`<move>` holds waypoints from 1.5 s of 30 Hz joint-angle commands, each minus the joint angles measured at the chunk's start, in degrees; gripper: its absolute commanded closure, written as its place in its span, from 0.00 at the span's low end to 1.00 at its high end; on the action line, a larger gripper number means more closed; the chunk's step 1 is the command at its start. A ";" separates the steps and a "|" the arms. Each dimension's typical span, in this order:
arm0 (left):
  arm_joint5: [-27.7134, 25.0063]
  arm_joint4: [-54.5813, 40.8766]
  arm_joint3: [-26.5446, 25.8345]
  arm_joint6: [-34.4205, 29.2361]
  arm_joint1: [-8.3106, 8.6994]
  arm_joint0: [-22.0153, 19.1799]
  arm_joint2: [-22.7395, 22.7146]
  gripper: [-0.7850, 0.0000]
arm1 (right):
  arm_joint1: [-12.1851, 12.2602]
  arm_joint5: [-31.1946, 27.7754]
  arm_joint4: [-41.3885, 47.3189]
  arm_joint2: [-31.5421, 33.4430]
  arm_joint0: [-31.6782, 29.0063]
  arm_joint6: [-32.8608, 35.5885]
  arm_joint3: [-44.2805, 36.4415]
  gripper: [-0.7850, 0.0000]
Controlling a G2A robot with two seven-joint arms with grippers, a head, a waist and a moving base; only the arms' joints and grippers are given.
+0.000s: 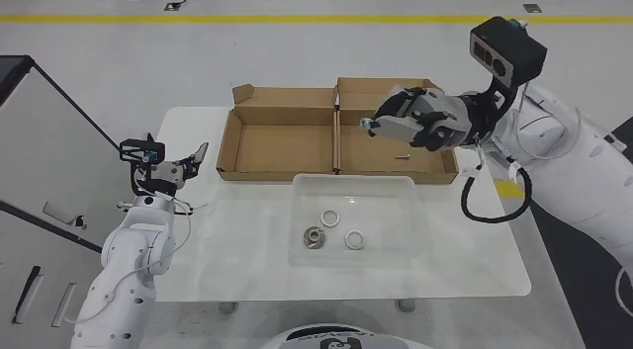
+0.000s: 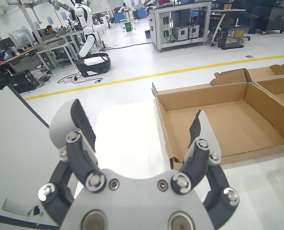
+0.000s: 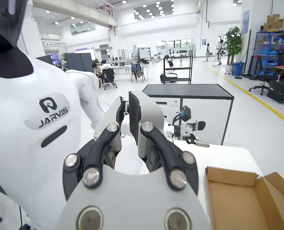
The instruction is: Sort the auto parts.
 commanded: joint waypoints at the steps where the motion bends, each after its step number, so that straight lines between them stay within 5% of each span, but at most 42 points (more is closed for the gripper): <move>1: 0.00 0.00 0.00 0.00 0.00 0.00 0.00 0.00 | -0.30 0.00 1.67 2.06 -1.52 0.32 -1.28 1.00; 8: 0.00 0.00 0.00 0.00 0.00 0.00 0.00 0.00 | -2.45 0.00 8.36 8.95 -6.50 4.77 -4.67 1.00; 14: 0.00 0.00 0.00 0.00 0.00 0.00 0.00 0.00 | -5.03 0.00 16.43 12.23 -9.74 15.21 -5.05 1.00; 33: 0.00 0.00 0.00 0.00 0.00 0.00 0.00 0.00 | -6.07 0.00 22.76 15.61 -13.94 13.37 -10.18 1.00; 45: 0.00 0.00 0.00 0.00 0.00 0.00 0.00 0.00 | -9.42 0.00 31.02 21.06 -18.98 27.03 -8.57 1.00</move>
